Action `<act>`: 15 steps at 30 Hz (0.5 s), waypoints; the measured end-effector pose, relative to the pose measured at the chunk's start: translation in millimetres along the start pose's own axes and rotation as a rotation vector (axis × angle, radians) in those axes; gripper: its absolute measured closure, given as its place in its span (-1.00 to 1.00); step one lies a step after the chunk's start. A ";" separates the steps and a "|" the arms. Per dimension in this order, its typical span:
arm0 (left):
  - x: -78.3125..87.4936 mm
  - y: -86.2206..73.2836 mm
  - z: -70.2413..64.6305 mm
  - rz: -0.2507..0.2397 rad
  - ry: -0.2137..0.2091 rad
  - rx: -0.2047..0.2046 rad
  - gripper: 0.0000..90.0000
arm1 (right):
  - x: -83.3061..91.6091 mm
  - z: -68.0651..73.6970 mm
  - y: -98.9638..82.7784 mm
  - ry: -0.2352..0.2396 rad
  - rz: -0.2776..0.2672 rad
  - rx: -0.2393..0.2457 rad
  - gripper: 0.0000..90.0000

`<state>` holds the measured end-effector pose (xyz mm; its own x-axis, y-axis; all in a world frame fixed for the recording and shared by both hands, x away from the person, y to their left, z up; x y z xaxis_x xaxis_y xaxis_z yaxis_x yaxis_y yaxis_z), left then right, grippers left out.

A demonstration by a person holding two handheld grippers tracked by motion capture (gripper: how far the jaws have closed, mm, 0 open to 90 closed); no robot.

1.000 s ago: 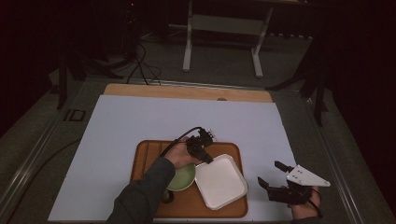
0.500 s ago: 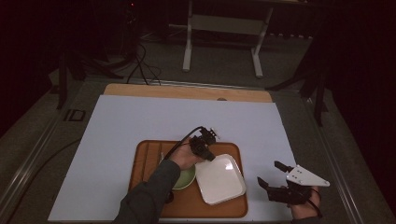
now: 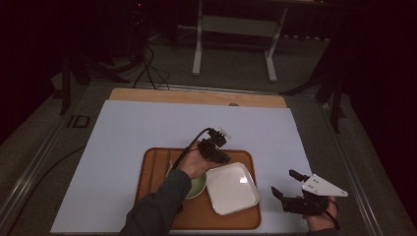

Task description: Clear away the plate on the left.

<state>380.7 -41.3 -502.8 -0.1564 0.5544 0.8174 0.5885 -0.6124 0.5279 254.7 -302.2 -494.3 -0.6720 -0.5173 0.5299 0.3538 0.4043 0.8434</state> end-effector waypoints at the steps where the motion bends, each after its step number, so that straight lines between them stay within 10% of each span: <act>1: 5.3 0.0 -1.1 -0.024 -0.004 0.006 0.60 | -0.1 0.0 0.0 0.000 0.001 0.001 -0.68; 15: 81.9 -11.2 -2.1 -0.289 0.005 0.056 0.27 | -0.3 0.5 0.5 -0.002 -0.001 0.004 -0.68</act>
<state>359.6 9.8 -441.3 -0.3276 0.6983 0.6364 0.5621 -0.3974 0.7254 254.8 -301.5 -494.1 -0.6734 -0.5166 0.5288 0.3504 0.4068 0.8436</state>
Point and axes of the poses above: each handheld gripper's, and its own axes: x roughly backward along the jaws, y roughly out of its top, z roughly to its left, the point moved 4 cm from there along -x, roughly forward along the jaws, and after that the axes turned 4 degrees about z, right-handed, at the moved point
